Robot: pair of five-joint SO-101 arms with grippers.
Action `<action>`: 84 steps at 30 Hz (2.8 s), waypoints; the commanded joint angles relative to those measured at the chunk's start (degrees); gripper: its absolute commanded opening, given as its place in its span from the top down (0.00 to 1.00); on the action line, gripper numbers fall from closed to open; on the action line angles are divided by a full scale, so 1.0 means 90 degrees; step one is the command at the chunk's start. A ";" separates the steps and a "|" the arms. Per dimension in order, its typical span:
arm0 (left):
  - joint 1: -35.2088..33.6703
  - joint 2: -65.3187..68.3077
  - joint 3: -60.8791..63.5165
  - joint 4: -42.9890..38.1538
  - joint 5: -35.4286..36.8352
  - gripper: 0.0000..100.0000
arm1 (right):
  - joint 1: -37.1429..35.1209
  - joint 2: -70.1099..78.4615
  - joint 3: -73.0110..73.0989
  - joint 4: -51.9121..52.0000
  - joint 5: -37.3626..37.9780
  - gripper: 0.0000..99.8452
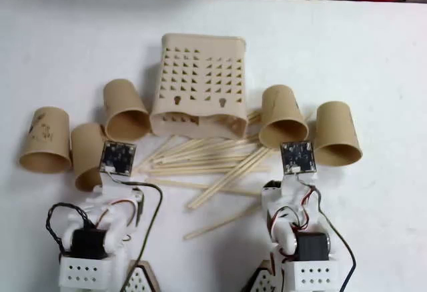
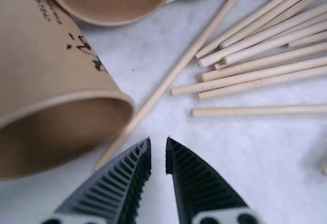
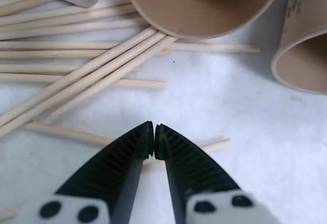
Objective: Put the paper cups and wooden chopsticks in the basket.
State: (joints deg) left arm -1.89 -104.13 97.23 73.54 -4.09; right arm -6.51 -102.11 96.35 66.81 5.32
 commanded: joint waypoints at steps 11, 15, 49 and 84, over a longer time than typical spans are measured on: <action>-0.0523 -0.0054 -0.0947 -0.0215 0.0029 0.92 | -0.1900 -0.0103 0.0059 0.0640 -0.0010 0.98; -0.1294 -0.0054 -0.0957 -0.0274 0.0029 0.93 | -0.1988 -0.0122 -0.0186 0.0493 -0.0010 0.98; -0.1841 -0.0054 -0.0654 -0.0645 -0.0527 0.93 | -0.1245 0.4801 -0.4611 -0.2222 0.2198 0.81; -0.1832 -0.0054 -0.0654 -0.0645 -0.0547 0.92 | -0.1226 0.8347 -0.7443 -0.3101 0.1885 0.98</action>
State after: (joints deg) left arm -18.33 -104.13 91.69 68.97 -8.40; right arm -18.11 -24.48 36.84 35.52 22.81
